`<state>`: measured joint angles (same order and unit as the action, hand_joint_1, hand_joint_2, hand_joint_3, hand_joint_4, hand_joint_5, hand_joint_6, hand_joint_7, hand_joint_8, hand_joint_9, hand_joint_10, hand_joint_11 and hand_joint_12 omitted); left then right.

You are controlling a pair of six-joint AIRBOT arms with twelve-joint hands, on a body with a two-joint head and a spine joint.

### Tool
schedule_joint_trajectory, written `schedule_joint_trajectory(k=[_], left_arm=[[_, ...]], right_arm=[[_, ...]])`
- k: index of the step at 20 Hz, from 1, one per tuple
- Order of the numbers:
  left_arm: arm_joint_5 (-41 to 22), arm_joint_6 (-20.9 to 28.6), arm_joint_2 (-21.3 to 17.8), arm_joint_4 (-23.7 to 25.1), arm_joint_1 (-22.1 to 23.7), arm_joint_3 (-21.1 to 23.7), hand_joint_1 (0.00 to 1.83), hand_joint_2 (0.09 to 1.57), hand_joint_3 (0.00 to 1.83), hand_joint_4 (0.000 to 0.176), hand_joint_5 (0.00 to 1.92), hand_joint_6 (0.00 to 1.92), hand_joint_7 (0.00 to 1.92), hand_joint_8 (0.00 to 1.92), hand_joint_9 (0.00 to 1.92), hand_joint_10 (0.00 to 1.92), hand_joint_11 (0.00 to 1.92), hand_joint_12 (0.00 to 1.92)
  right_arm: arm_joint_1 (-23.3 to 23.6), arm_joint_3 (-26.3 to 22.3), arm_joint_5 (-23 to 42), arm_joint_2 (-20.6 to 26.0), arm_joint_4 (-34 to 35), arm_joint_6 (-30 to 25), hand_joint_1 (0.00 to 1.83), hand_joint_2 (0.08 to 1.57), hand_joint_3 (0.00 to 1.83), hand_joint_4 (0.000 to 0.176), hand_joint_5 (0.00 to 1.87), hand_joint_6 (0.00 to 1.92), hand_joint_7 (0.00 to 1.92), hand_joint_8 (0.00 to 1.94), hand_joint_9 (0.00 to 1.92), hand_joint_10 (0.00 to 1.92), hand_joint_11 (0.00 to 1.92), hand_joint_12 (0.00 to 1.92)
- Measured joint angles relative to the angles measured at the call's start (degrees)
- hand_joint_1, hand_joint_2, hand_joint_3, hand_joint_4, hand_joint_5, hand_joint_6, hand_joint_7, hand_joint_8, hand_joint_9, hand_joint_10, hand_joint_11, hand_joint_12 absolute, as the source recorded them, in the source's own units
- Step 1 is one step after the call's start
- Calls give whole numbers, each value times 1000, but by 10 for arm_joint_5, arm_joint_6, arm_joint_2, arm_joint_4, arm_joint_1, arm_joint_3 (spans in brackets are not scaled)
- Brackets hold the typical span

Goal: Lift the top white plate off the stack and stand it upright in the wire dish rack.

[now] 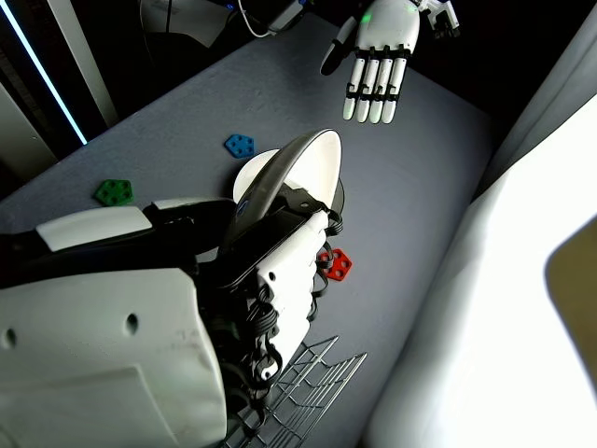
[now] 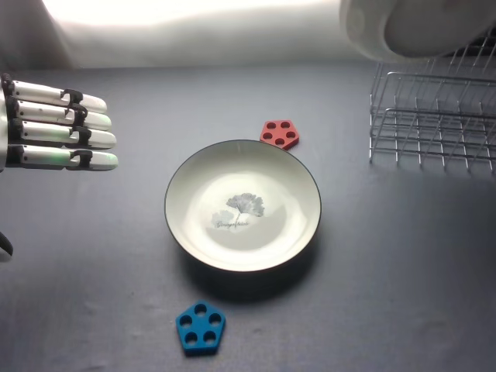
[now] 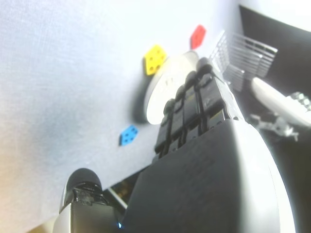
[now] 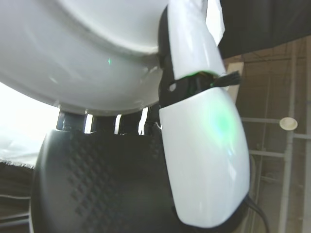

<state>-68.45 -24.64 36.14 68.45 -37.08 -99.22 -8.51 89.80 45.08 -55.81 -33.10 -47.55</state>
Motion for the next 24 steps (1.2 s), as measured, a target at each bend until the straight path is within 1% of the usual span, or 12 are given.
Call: schedule_joint_trajectory(k=[1, 4, 8, 10, 12, 15, 16, 18, 20, 21, 22, 24], left_arm=[[6, -1, 0, 1, 0, 0, 58, 971, 1, 0, 46, 6, 69, 4, 64, 3, 91, 1], [5, -2, 0, 2, 0, 0, 59, 969, 1, 0, 44, 3, 70, 3, 61, 1, 86, 0], [-1, -7, -3, 3, 0, 6, 75, 967, 0, 0, 51, 4, 77, 3, 69, 2, 89, 3], [4, -8, -4, 1, 0, 6, 38, 965, 0, 0, 27, 0, 46, 0, 45, 0, 79, 0], [4, -17, -4, -5, 0, 6, 54, 964, 0, 0, 36, 5, 56, 6, 51, 6, 76, 3], [-3, -21, -4, -16, 0, 6, 55, 970, 2, 0, 37, 4, 58, 5, 48, 3, 73, 2], [-6, -21, -4, -16, 0, 6, 41, 968, 1, 0, 51, 8, 82, 13, 76, 13, 87, 8], [-6, -21, -4, -17, 0, 7, 22, 973, 3, 0, 50, 5, 81, 8, 69, 7, 70, 1], [-6, -21, -5, -19, 0, 13, 34, 972, 1, 0, 43, 1, 79, 5, 76, 8, 102, 15], [-8, -21, -5, -19, 0, 16, 62, 971, 0, 0, 46, 2, 80, 5, 75, 6, 98, 14], [-12, -21, -5, -18, 0, 16, 57, 975, 2, 0, 41, 0, 75, 2, 73, 4, 97, 13], [-11, -21, -5, -19, 0, 16, 45, 970, 0, 0, 41, 1, 72, 0, 73, 3, 98, 13]], right_arm=[[-3, 5, 1, 0, 0, 0, 1481, 1132, 0, 0, 820, 1209, 921, 840, 896, 1050, 835, 1576], [-4, 13, 2, 0, 5, 0, 1482, 1128, 0, 0, 810, 1219, 926, 826, 899, 1048, 863, 1551], [-18, 13, 9, 4, 9, -2, 1489, 1101, 0, 0, 847, 1139, 997, 751, 981, 927, 888, 1481], [-25, 14, 13, 9, 9, -2, 1486, 1111, 2, 0, 838, 1159, 964, 772, 948, 985, 884, 1520], [-30, 14, 14, 12, 9, -2, 1488, 1101, 0, 0, 843, 1137, 1002, 730, 964, 953, 914, 1473], [-32, 20, 15, 12, 12, -2, 1486, 1110, 0, 0, 830, 1166, 959, 776, 951, 979, 915, 1483], [-32, 21, 15, 12, 16, -2, 1491, 1094, 0, 0, 847, 1117, 998, 740, 1008, 904, 917, 1455], [-42, 26, 17, 12, 33, -3, 1491, 1090, 0, 0, 879, 1089, 1021, 690, 1016, 892, 899, 1464], [-51, 27, 16, 14, 36, -2, 1490, 1084, 0, 0, 906, 1057, 1047, 599, 1034, 869, 911, 1483], [-53, 27, 14, 14, 36, -2, 1488, 1088, 1, 0, 911, 1065, 1029, 608, 1025, 882, 891, 1513], [-57, 27, 14, 14, 39, -2, 1487, 1096, 0, 0, 888, 1102, 998, 668, 1007, 902, 889, 1514], [-61, 27, 14, 15, 50, -2, 1488, 1091, 0, 0, 872, 1108, 1013, 665, 1019, 882, 920, 1476]])
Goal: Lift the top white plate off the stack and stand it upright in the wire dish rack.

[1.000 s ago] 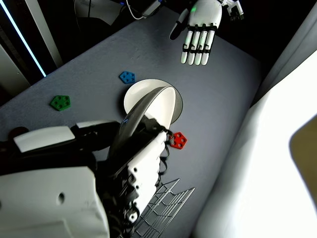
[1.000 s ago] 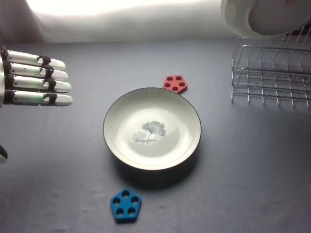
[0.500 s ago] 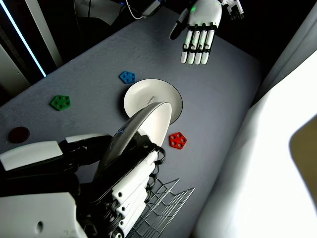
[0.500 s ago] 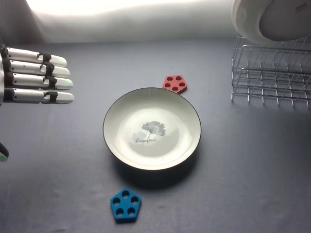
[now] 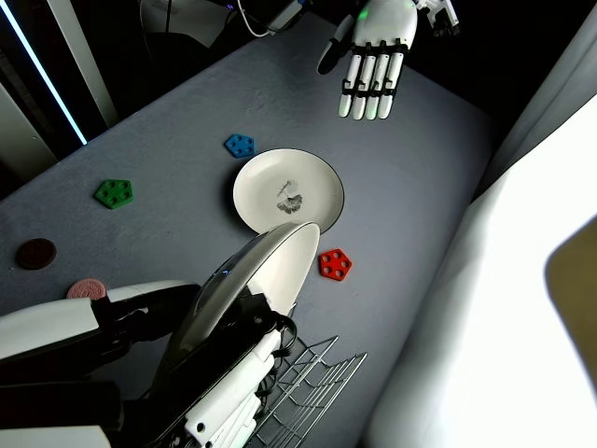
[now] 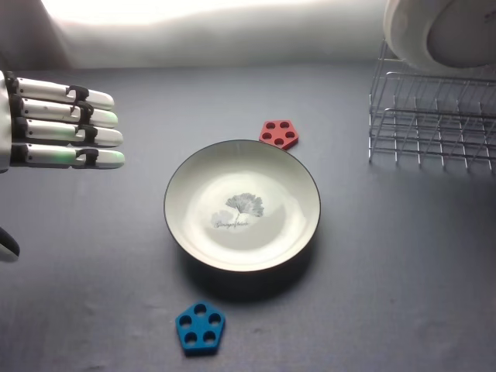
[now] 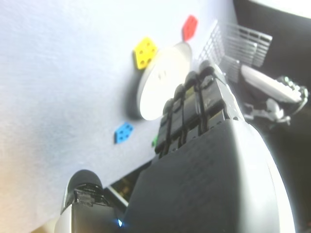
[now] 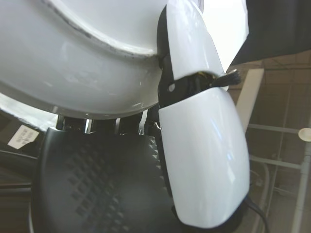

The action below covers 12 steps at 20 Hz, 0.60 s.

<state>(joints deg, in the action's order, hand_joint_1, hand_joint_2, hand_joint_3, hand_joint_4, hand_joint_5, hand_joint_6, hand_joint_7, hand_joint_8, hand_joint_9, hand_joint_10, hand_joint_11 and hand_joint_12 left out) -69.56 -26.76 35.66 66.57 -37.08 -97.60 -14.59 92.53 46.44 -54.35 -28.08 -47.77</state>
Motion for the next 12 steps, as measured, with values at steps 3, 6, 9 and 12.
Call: schedule_joint_trajectory(k=[3, 6, 9, 12], left_arm=[[0, -1, -1, 1, 0, 10, 27, 973, 1, 0, 12, 0, 39, 0, 43, 0, 64, 1], [0, -4, -1, 0, 0, 14, 38, 972, 0, 0, 35, 9, 64, 10, 66, 9, 87, 12], [-2, -5, -1, 0, 0, 21, 21, 973, 1, 0, 37, 4, 71, 6, 67, 4, 88, 12], [-4, -5, -1, 0, 0, 22, 53, 965, 0, 0, 68, 11, 92, 9, 87, 8, 121, 25]], right_arm=[[-1, 2, 0, 0, 17, 0, 1492, 1090, 0, 0, 872, 1091, 1022, 694, 1026, 880, 889, 1477], [-10, 4, 0, 1, 23, 0, 1492, 1091, 0, 0, 860, 1119, 1013, 718, 1016, 880, 907, 1453], [-14, 10, 2, 1, 32, 0, 1494, 1080, 0, 0, 879, 1034, 1056, 661, 1055, 848, 911, 1459], [-21, 17, 1, 1, 41, 0, 1493, 1088, 0, 0, 864, 1073, 1024, 708, 1023, 892, 910, 1459]])
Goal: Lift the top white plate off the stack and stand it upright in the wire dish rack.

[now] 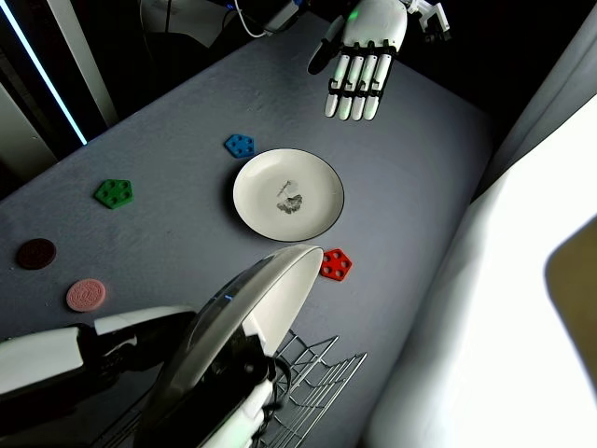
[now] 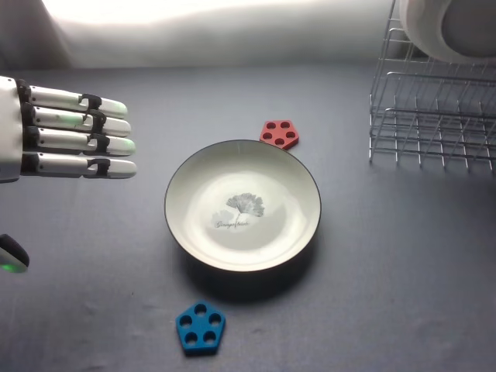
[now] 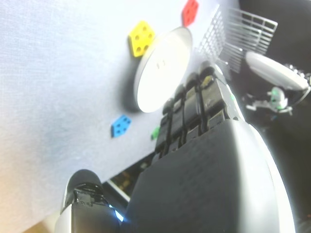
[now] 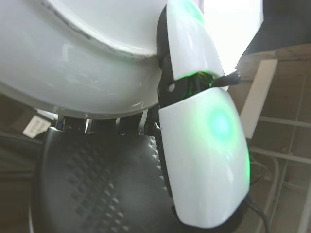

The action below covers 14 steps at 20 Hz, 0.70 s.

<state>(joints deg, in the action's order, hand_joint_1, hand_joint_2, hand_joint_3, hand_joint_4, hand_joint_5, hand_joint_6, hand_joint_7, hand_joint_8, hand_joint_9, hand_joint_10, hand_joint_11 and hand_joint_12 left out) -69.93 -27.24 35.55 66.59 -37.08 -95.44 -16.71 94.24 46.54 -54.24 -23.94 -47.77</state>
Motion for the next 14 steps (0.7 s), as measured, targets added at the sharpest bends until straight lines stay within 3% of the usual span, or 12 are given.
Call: schedule_joint_trajectory(k=[2, 10, 14], left_arm=[[-1, 0, 0, -2, 0, 0, 21, 972, 2, 0, 28, 0, 61, 0, 58, 0, 96, 14], [-4, 0, 0, -6, 0, 0, 25, 969, 0, 0, 51, 2, 88, 3, 93, 5, 114, 19], [-6, -1, 0, -11, 0, 0, 11, 966, 0, 0, 61, 1, 95, 2, 105, 5, 132, 25]], right_arm=[[-8, 2, -1, 1, 0, 0, 1494, 1077, 0, 0, 878, 1052, 1057, 645, 1066, 823, 926, 1432], [-33, 11, 9, 2, 8, 1, 1492, 1092, 0, 0, 861, 1080, 1001, 732, 1029, 894, 896, 1476], [-36, 18, 12, 2, 6, 0, 1494, 1084, 0, 0, 858, 1101, 1014, 704, 1059, 832, 925, 1431]])
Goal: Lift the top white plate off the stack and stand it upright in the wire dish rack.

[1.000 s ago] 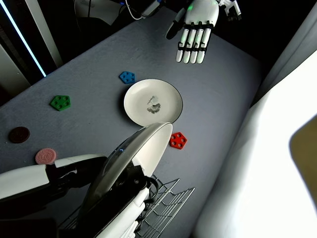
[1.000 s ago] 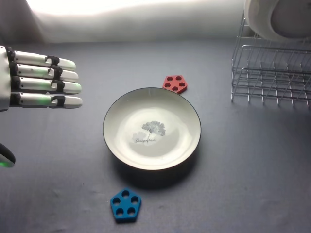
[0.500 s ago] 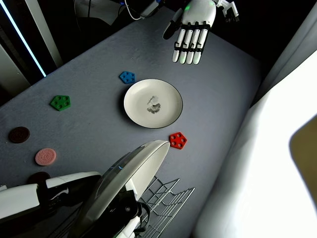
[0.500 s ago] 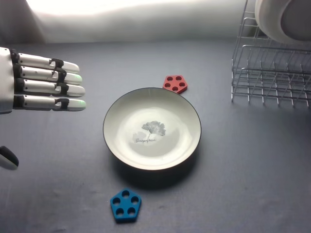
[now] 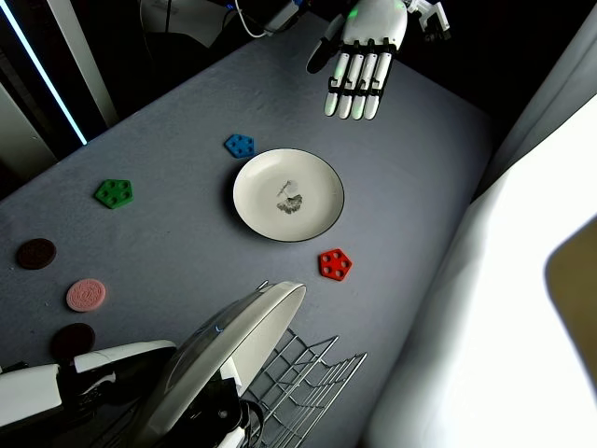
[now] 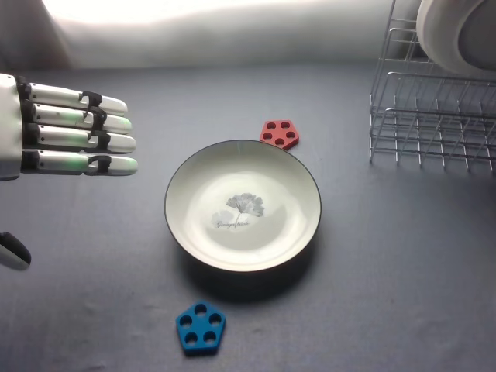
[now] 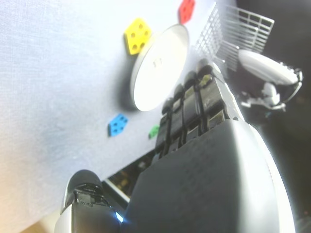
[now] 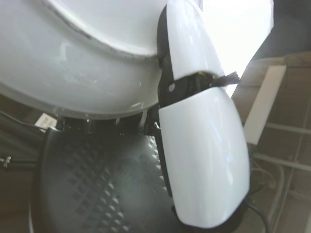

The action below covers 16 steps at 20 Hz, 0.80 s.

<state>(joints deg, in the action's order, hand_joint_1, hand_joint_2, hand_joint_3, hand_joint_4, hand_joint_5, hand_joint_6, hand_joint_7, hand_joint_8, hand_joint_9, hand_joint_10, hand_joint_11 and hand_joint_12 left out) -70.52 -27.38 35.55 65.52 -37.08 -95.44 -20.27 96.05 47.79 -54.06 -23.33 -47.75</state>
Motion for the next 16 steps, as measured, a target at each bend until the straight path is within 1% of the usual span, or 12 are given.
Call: schedule_joint_trajectory(k=[1, 2, 3, 9, 10, 11, 12, 13, 14, 16], left_arm=[[-2, 0, 0, 0, 0, 0, 1, 968, 1, 0, 56, 0, 89, 0, 100, 2, 133, 25], [-3, 0, 0, 0, 0, 0, 0, 968, 1, 0, 56, 0, 91, 1, 106, 4, 141, 29], [-9, 0, 0, 0, 0, 0, 0, 965, 0, 0, 57, 1, 87, 0, 103, 3, 137, 27], [-11, 0, 0, 0, 0, 1, 14, 965, 0, 0, 67, 5, 96, 3, 110, 4, 139, 27], [-11, -3, 0, 0, 0, 2, 2, 964, 0, 0, 67, 4, 93, 1, 108, 3, 124, 20], [-12, -4, 0, 0, 0, 2, 0, 967, 1, 0, 59, 0, 75, 0, 87, 0, 95, 7], [-12, -5, 0, 1, 0, 3, 13, 968, 1, 0, 59, 1, 77, 2, 86, 1, 94, 7], [-13, -5, 0, 1, 0, 3, 37, 966, 0, 0, 63, 2, 74, 1, 81, 0, 108, 13], [-13, -5, 0, 0, 0, 3, 37, 966, 0, 0, 63, 2, 74, 1, 81, 0, 108, 13], [-12, -5, 0, -2, 0, 4, 38, 964, 0, 0, 57, 4, 64, 1, 68, 3, 92, 6]], right_arm=[[-1, 2, 0, 0, 0, 0, 1494, 1080, 0, 0, 854, 1102, 1030, 679, 1071, 808, 949, 1399], [-4, 4, 1, 0, 1, 0, 1491, 1082, 0, 0, 859, 1105, 1038, 638, 1049, 835, 960, 1412], [-5, 5, 1, 0, 0, 0, 1491, 1087, 3, 0, 855, 1129, 1006, 703, 1032, 858, 933, 1421], [-21, 18, 4, -13, 8, 1, 1491, 1090, 0, 0, 859, 1125, 993, 735, 1022, 868, 933, 1418], [-23, 18, 3, -14, 13, 1, 1490, 1096, 0, 0, 848, 1154, 980, 755, 1005, 889, 917, 1438], [-23, 21, 4, -16, 12, 0, 1488, 1100, 1, 0, 841, 1156, 983, 730, 989, 920, 926, 1460], [-27, 25, 8, -18, 14, 0, 1490, 1099, 0, 0, 843, 1149, 979, 745, 1000, 916, 911, 1456], [-33, 26, 7, -20, 22, 0, 1489, 1105, 0, 0, 821, 1164, 984, 745, 996, 932, 884, 1492], [-33, 29, 8, -22, 21, 0, 1489, 1105, 0, 0, 821, 1164, 984, 745, 996, 932, 884, 1492], [-46, 35, 13, -28, 33, 0, 1492, 1094, 0, 0, 847, 1127, 1025, 683, 1033, 874, 875, 1492]])
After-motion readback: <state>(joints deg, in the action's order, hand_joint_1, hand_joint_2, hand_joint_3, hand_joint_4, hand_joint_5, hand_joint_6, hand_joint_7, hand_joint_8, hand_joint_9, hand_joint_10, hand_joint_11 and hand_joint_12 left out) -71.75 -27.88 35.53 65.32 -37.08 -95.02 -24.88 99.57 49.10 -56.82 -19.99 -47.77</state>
